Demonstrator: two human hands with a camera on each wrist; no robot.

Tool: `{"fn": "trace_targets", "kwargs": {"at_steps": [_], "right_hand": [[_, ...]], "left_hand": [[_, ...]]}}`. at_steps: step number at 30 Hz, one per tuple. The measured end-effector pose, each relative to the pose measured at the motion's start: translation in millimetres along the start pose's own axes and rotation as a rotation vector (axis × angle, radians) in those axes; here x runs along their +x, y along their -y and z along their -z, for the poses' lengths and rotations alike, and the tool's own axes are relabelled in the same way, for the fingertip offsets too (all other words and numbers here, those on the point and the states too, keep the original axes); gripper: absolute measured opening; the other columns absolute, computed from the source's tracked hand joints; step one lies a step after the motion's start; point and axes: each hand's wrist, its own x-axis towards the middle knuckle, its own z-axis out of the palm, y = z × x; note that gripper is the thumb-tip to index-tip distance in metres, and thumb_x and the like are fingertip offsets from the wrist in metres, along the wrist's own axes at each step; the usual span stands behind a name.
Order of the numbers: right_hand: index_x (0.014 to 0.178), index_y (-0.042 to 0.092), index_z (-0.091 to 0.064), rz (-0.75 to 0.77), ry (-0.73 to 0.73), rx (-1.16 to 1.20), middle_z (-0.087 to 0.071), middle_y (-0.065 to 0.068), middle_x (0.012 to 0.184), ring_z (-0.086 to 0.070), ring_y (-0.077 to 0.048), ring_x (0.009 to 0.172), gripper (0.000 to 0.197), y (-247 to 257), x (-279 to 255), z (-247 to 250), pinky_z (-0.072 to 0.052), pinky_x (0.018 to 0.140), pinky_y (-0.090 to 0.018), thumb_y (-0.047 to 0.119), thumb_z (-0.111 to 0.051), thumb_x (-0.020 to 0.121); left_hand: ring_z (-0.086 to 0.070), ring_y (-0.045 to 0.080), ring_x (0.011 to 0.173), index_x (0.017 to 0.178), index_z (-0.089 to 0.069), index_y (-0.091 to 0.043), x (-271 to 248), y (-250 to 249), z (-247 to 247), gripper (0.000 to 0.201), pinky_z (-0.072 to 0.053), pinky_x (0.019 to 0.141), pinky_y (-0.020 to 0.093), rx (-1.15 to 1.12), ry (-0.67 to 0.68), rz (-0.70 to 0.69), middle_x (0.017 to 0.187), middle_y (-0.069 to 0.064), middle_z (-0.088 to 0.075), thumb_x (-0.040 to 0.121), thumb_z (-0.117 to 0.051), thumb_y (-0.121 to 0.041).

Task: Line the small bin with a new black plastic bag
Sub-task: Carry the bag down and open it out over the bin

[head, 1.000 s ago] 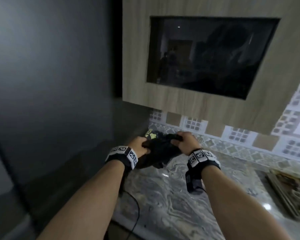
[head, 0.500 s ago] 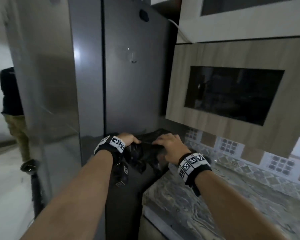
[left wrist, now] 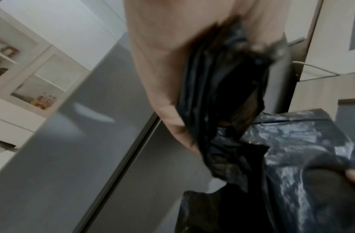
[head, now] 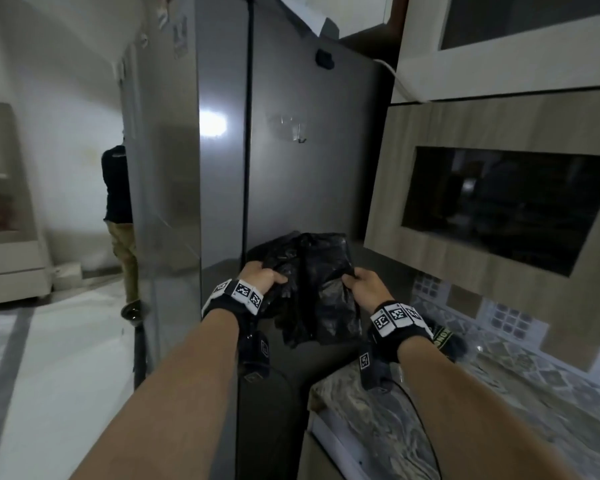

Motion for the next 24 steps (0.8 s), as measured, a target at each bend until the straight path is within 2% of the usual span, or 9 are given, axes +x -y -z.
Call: {"fn": "trace_targets", "kwargs": {"at_steps": [2, 4, 7, 9, 11, 14, 17, 20, 24], "right_hand": [[0.12, 0.016, -0.054, -0.005, -0.115, -0.227, -0.059, -0.013, 0.123, -0.055, -0.035, 0.115, 0.037, -0.5, -6.0, 0.5, -0.043, 0.099, -0.047, 0.037, -0.053, 0.089], [0.123, 0.016, -0.051, 0.089, -0.205, -0.293, -0.056, -0.012, 0.122, -0.052, -0.034, 0.117, 0.044, 6.5, -16.4, -2.2, -0.042, 0.098, -0.043, 0.041, -0.056, 0.088], [0.108, 0.017, -0.065, 0.105, 0.112, 0.083, -0.068, -0.002, 0.095, -0.063, -0.018, 0.09, 0.04, 32.5, -33.5, -13.0, -0.048, 0.076, -0.021, 0.05, -0.056, 0.088], [0.104, 0.025, -0.065, 0.11, 0.325, 0.119, -0.066, 0.011, 0.085, -0.062, -0.003, 0.075, 0.032, 42.6, -38.2, -22.4, -0.048, 0.062, -0.018, 0.05, -0.06, 0.086], [0.1, 0.023, -0.065, 0.149, 0.391, 0.107, -0.068, 0.008, 0.084, -0.064, 0.0, 0.066, 0.02, 43.8, -36.2, -29.7, -0.05, 0.057, -0.018, 0.033, -0.07, 0.083], [0.095, 0.007, -0.071, 0.12, 0.315, 0.101, -0.074, -0.01, 0.087, -0.067, -0.011, 0.067, 0.017, 37.2, -27.8, -32.8, -0.053, 0.067, -0.024, 0.016, -0.071, 0.08], [0.092, 0.0, -0.073, 0.054, 0.228, 0.134, -0.072, -0.007, 0.076, -0.064, -0.012, 0.063, 0.018, 32.5, -24.4, -29.9, -0.051, 0.068, -0.024, 0.016, -0.068, 0.084], [0.098, -0.001, -0.068, -0.029, 0.156, 0.309, -0.07, -0.005, 0.073, -0.064, -0.009, 0.056, 0.013, 30.5, -23.6, -22.1, -0.048, 0.051, -0.01, 0.006, -0.063, 0.088], [0.094, 0.003, -0.065, -0.07, 0.068, 0.37, -0.063, -0.009, 0.076, -0.06, -0.009, 0.051, 0.007, 33.0, -25.8, -19.6, -0.041, 0.037, -0.01, 0.007, -0.06, 0.09]], "left_hand": [[-0.068, 0.033, 0.091, 0.108, -0.066, 0.003, -1.3, -3.2, -0.1, 0.041, -0.052, 0.088, 0.035, -0.02, 0.01, 0.028, 0.102, 0.018, -0.071, 0.07, -0.076, -0.007], [-0.068, 0.035, 0.091, 0.104, -0.067, 0.003, -4.5, -9.2, -1.3, 0.034, -0.051, 0.08, 0.031, 0.011, 0.049, 0.021, 0.095, 0.018, -0.07, 0.072, -0.075, -0.008], [-0.065, 0.032, 0.105, 0.104, -0.07, 0.003, -13.7, -21.3, -7.7, 0.031, -0.048, 0.086, 0.03, 0.114, 0.141, -0.018, 0.102, 0.018, -0.07, 0.079, -0.071, -0.015], [-0.062, 0.027, 0.108, 0.108, -0.07, 0.0, -20.9, -27.5, -12.2, 0.032, -0.044, 0.09, 0.028, 0.19, 0.191, -0.024, 0.11, 0.016, -0.068, 0.083, -0.068, -0.019], [-0.064, 0.027, 0.102, 0.098, -0.074, -0.006, -22.4, -28.4, -12.9, 0.028, -0.046, 0.094, 0.03, 0.175, 0.226, 0.007, 0.106, 0.013, -0.07, 0.077, -0.074, -0.024], [-0.066, 0.027, 0.084, 0.082, -0.072, -0.012, -21.2, -22.6, -10.6, 0.024, -0.052, 0.084, 0.035, -0.036, 0.338, 0.112, 0.095, 0.011, -0.07, 0.072, -0.075, -0.034], [-0.058, 0.019, 0.071, 0.086, -0.064, -0.018, -19.1, -18.7, -3.9, 0.033, -0.045, 0.065, 0.029, -0.149, 0.357, 0.131, 0.081, 0.003, -0.065, 0.084, -0.059, -0.05], [-0.057, 0.022, 0.089, 0.103, -0.065, -0.018, -15.8, -12.1, 4.6, 0.037, -0.045, 0.073, 0.033, -0.138, 0.366, 0.089, 0.093, 0.001, -0.066, 0.085, -0.056, -0.048], [-0.067, 0.015, 0.069, 0.08, -0.074, -0.019, -26.2, -3.1, -3.9, 0.019, -0.052, 0.064, 0.026, -0.026, 0.484, 0.108, 0.079, 0.001, -0.07, 0.077, -0.072, -0.037]]}}
